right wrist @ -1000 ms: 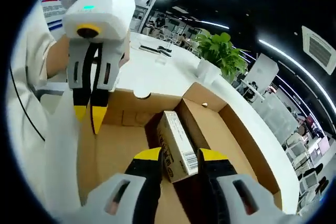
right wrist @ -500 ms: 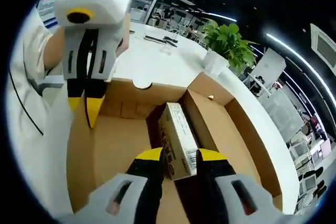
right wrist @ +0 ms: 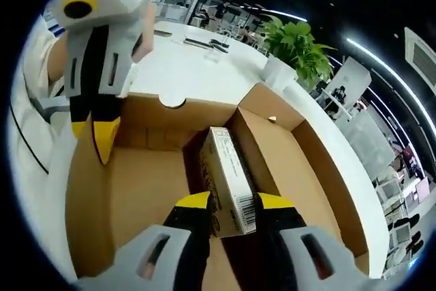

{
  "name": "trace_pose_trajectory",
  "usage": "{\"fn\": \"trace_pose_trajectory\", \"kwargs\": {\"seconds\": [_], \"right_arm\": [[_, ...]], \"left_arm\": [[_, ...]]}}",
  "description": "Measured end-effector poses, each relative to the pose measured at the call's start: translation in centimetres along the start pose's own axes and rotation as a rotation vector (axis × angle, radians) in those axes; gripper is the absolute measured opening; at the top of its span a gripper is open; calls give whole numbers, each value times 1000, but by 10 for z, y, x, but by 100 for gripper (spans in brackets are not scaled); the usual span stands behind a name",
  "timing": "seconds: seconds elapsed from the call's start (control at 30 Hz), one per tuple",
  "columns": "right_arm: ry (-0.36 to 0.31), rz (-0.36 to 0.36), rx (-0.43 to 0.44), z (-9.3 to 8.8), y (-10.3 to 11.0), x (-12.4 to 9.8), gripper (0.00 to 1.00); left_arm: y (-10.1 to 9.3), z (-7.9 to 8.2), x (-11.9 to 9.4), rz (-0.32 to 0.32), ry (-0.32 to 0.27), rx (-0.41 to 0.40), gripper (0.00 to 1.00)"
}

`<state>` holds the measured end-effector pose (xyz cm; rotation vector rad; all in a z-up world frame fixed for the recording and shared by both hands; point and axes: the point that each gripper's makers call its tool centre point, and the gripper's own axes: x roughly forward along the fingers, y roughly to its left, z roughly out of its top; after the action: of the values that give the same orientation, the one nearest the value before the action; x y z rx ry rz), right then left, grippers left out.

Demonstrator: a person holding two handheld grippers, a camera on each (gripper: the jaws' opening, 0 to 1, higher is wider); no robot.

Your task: Operate the shoe box by opening the lid, removing the specified soft item, and placing it in the target area until the item is outside and the box remains undamaged.

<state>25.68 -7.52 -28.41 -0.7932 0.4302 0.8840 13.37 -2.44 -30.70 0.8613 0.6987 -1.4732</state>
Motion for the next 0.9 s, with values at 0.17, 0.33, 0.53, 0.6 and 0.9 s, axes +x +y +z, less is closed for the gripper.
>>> {"fn": "trace_pose_trajectory", "kwargs": {"seconds": [0.17, 0.33, 0.53, 0.6, 0.9], "right_arm": [[35, -15, -37, -4, 1, -2, 21], [42, -33, -39, -6, 0, -1, 21], [52, -17, 36, -4, -2, -2, 20], [63, -16, 38, -4, -2, -2, 20], [95, 44, 81, -10, 0, -13, 18]], "left_arm": [[0, 0, 0, 0, 1, 1, 1], [-1, 0, 0, -6, 0, -5, 1], [-2, 0, 0, -4, -1, -4, 1], [-2, 0, 0, -2, -3, -1, 1], [-2, 0, 0, -5, -2, 0, 1]]}}
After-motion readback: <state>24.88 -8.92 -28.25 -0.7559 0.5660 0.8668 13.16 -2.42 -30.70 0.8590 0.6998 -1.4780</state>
